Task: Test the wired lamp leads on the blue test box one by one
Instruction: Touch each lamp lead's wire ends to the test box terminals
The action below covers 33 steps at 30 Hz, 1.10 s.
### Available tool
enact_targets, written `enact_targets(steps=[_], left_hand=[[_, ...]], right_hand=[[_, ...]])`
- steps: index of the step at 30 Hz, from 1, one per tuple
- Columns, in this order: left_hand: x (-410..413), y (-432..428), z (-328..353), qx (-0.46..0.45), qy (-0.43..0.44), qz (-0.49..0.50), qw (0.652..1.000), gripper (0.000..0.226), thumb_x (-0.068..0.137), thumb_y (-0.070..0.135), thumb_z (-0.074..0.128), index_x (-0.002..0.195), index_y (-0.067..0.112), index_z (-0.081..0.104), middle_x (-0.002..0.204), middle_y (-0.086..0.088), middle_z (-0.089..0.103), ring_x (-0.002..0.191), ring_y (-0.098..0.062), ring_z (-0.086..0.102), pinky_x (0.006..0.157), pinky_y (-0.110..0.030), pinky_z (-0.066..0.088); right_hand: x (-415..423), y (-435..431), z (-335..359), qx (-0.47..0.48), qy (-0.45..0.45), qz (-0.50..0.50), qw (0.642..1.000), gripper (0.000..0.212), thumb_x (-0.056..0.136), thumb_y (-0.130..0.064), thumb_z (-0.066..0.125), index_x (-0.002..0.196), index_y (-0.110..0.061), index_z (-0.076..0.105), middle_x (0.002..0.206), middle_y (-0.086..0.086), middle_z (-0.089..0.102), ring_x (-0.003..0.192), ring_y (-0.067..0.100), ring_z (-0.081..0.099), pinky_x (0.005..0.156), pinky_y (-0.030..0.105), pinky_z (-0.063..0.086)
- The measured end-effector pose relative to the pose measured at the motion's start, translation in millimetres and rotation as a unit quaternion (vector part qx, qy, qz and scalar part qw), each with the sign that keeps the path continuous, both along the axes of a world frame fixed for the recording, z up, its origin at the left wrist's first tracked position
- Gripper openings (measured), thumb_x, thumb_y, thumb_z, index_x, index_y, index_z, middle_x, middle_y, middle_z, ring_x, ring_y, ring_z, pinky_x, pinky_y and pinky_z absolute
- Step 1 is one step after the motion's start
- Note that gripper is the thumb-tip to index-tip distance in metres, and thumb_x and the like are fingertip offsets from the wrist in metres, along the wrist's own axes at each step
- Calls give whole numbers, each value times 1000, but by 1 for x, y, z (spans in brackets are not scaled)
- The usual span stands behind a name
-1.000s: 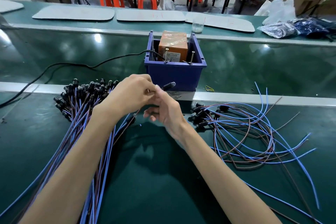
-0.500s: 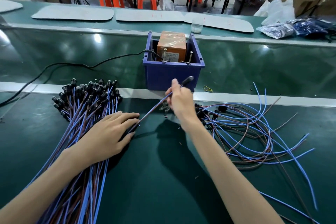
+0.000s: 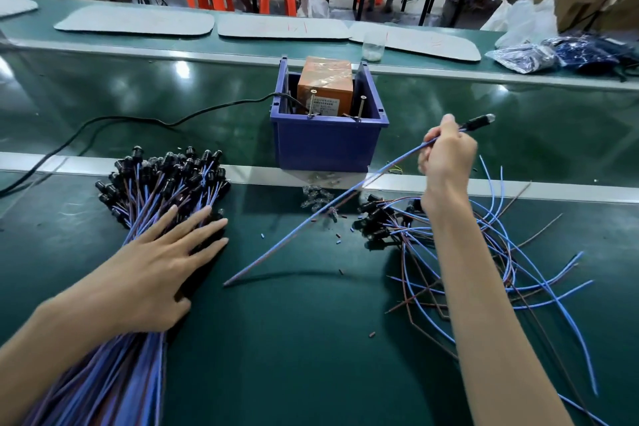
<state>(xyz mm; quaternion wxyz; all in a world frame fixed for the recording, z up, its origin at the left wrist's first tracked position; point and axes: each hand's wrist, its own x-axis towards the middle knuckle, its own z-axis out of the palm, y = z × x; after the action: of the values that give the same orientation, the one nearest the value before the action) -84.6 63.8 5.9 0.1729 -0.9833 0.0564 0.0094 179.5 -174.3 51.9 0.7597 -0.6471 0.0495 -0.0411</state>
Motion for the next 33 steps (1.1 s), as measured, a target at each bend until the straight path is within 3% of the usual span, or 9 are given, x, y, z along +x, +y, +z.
enact_targets(steps=[4, 9, 13, 20, 24, 27, 29, 31, 33], left_hand=[[-2, 10, -2, 41, 33, -32, 998, 107, 15, 21, 74, 121, 7, 67, 133, -10, 58, 124, -37, 51, 109, -40, 11], [-7, 20, -16, 41, 21, -40, 998, 120, 18, 4, 62, 137, 5, 49, 145, -9, 47, 141, -30, 19, 112, -43, 9], [-11, 35, -15, 35, 22, -24, 999, 127, 15, 1, 64, 141, 12, 47, 146, -4, 47, 141, -32, 24, 112, -43, 7], [25, 12, -20, -53, -105, -10, 993, 78, 38, -13, 72, 114, 2, 69, 124, -16, 64, 117, -37, 58, 108, -48, 36], [27, 31, -19, -88, -145, -62, 984, 55, 76, 2, 30, 114, 4, 70, 128, -14, 62, 125, -35, 51, 114, -35, 24], [32, 18, -12, -130, -155, -111, 973, 48, 77, 1, 33, 99, 7, 75, 115, -8, 69, 115, -30, 62, 102, -34, 40], [38, -14, -5, -237, -186, -102, 948, 35, 75, 6, 39, 74, 10, 73, 85, 0, 72, 80, -22, 71, 75, -30, 52], [44, -51, 4, -345, -212, -86, 910, 26, 73, 8, 42, 55, 10, 61, 57, 3, 58, 47, -19, 52, 46, -25, 43], [48, -88, 11, -462, -226, -94, 853, 25, 70, 9, 42, 49, 12, 54, 48, 4, 51, 42, -13, 42, 42, -19, 34]], right_hand=[[7, -15, 0, -9, 10, -29, 999, 47, 100, -21, 40, 52, -16, 41, 39, -7, 36, 27, 6, 28, 38, 20, 22], [4, -18, -7, -34, 27, 23, 999, 46, 100, -21, 39, 55, -14, 41, 40, -6, 35, 27, 5, 27, 33, 16, 21], [2, -14, -8, -25, 35, 48, 998, 46, 101, -22, 39, 56, -14, 41, 41, -5, 34, 28, 6, 26, 33, 16, 20], [-1, -7, -9, -22, 45, 78, 996, 44, 100, -24, 41, 57, -14, 42, 35, -9, 33, 30, 7, 26, 32, 16, 20], [-2, -7, -12, -16, 44, 88, 995, 45, 100, -24, 41, 57, -14, 43, 35, -9, 34, 30, 6, 27, 32, 16, 20], [-2, -6, -12, -12, 42, 92, 995, 44, 100, -24, 41, 57, -14, 44, 36, -9, 36, 31, 6, 28, 33, 15, 22], [-3, -5, -11, -6, 38, 84, 996, 45, 100, -24, 42, 57, -13, 46, 37, -8, 38, 32, 7, 31, 34, 15, 24], [-4, -4, -10, 13, 30, 72, 997, 44, 100, -24, 43, 57, -13, 47, 38, -9, 41, 33, 6, 35, 34, 15, 27], [-5, -3, -8, 33, 18, 62, 997, 44, 100, -24, 42, 59, -12, 49, 39, -8, 44, 34, 6, 38, 36, 17, 31]])
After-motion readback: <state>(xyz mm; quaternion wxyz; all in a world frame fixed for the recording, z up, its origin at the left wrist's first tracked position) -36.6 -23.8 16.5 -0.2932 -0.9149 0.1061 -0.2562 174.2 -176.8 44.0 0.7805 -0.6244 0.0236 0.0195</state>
